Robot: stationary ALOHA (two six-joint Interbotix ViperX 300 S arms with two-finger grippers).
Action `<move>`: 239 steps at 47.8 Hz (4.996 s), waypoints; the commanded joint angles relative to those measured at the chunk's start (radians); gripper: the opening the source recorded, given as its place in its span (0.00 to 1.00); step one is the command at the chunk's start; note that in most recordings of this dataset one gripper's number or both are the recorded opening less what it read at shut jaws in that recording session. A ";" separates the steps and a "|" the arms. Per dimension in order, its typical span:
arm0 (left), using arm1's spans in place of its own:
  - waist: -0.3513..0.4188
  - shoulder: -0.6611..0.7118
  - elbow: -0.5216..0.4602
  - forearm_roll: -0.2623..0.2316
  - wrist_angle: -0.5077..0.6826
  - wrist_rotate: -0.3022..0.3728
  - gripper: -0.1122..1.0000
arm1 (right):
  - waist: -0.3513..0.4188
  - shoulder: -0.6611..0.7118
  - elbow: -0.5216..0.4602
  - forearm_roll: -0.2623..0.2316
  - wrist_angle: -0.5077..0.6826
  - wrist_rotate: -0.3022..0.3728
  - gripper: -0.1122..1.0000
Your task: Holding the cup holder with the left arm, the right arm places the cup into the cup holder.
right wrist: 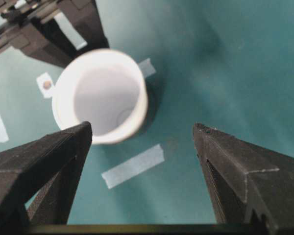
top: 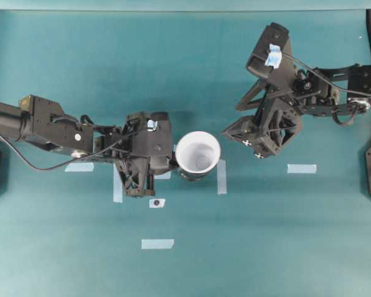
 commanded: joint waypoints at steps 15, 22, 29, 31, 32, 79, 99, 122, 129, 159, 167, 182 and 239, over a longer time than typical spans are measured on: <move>-0.003 -0.012 -0.037 0.003 0.008 -0.002 0.34 | 0.006 -0.038 -0.005 0.002 -0.026 0.020 0.91; 0.002 -0.011 -0.037 0.003 0.002 -0.006 0.34 | 0.008 -0.038 -0.005 0.002 -0.029 0.020 0.91; 0.005 -0.011 -0.038 0.003 0.002 -0.005 0.35 | 0.008 -0.037 -0.005 0.002 -0.038 0.020 0.91; 0.005 -0.012 -0.038 0.003 0.002 -0.003 0.40 | 0.008 -0.037 -0.005 0.002 -0.038 0.020 0.91; 0.005 -0.012 -0.038 0.003 0.002 -0.002 0.45 | 0.008 -0.037 -0.005 0.002 -0.038 0.020 0.91; 0.005 -0.043 -0.043 0.003 0.066 0.009 0.88 | 0.017 -0.037 0.018 0.003 -0.080 0.021 0.91; 0.005 -0.120 -0.034 0.005 0.175 0.011 0.88 | 0.032 -0.037 0.023 0.006 -0.083 0.020 0.91; 0.018 -0.198 -0.011 0.003 0.196 0.005 0.87 | 0.044 -0.046 0.025 0.006 -0.115 0.020 0.91; 0.025 -0.249 0.023 0.003 0.196 0.003 0.87 | 0.046 -0.046 0.026 0.006 -0.118 0.020 0.91; 0.023 -0.290 0.055 0.003 0.187 -0.005 0.87 | 0.046 -0.046 0.043 0.006 -0.158 0.021 0.91; 0.023 -0.288 0.057 0.003 0.187 -0.005 0.87 | 0.048 -0.043 0.043 0.006 -0.170 0.021 0.91; 0.023 -0.282 0.052 0.005 0.187 -0.005 0.87 | 0.048 -0.035 0.044 0.006 -0.176 0.021 0.91; 0.017 -0.278 0.051 0.003 0.187 -0.006 0.87 | 0.046 -0.035 0.044 0.006 -0.175 0.021 0.91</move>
